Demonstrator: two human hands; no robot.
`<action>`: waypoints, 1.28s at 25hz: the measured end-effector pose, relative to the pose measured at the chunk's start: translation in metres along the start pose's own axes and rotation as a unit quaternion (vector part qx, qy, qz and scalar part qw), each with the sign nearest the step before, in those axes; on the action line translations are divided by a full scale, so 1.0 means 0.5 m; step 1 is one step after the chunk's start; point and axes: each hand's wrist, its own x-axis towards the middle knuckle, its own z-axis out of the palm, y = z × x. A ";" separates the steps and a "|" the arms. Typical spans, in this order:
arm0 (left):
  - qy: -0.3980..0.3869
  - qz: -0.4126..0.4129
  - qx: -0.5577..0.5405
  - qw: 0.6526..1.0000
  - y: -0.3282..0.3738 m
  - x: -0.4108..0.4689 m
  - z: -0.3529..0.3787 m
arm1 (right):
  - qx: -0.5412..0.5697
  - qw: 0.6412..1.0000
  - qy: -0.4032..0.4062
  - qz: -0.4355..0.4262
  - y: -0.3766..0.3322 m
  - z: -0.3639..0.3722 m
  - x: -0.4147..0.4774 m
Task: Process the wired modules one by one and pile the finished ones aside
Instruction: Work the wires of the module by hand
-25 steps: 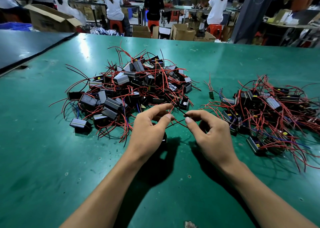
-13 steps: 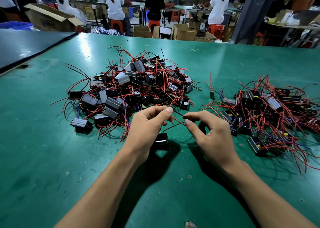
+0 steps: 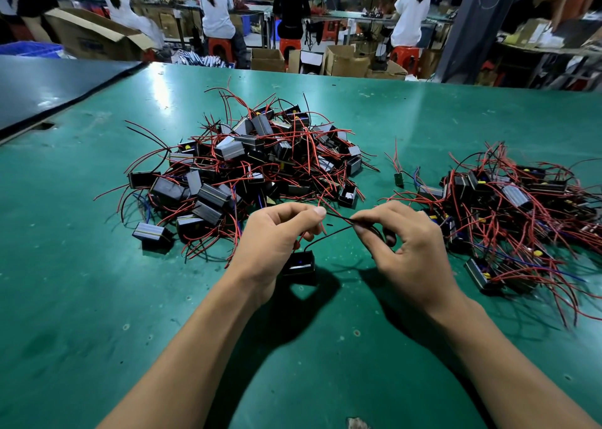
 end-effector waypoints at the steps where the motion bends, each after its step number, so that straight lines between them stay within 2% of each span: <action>1: 0.004 0.003 0.002 1.000 -0.001 0.000 0.001 | -0.010 1.000 -0.001 -0.004 0.001 -0.003 0.000; 6: 0.027 0.028 0.012 0.999 -0.008 0.003 0.003 | -0.027 0.999 -0.042 -0.017 -0.008 0.004 -0.004; 9: 0.038 0.041 0.031 0.998 -0.013 0.006 0.001 | -0.035 0.998 -0.035 -0.036 -0.013 0.010 -0.005; 12: 0.076 0.092 0.119 0.986 -0.023 0.005 0.005 | -0.069 0.996 -0.027 -0.055 -0.017 0.009 -0.004; 15: 0.112 0.154 0.217 0.957 -0.027 0.001 0.010 | -0.105 0.992 -0.033 -0.058 -0.027 0.015 -0.009; 18: 0.110 0.144 0.198 0.963 -0.026 0.004 0.005 | -0.071 0.996 -0.053 -0.008 -0.033 0.023 -0.013; 24: 0.088 0.125 0.128 0.980 -0.026 0.000 0.012 | 0.031 0.995 -0.018 0.098 -0.021 0.031 -0.016; 32: 0.062 0.121 0.117 0.984 -0.030 -0.001 0.022 | 0.042 0.995 -0.042 0.077 -0.032 0.038 -0.019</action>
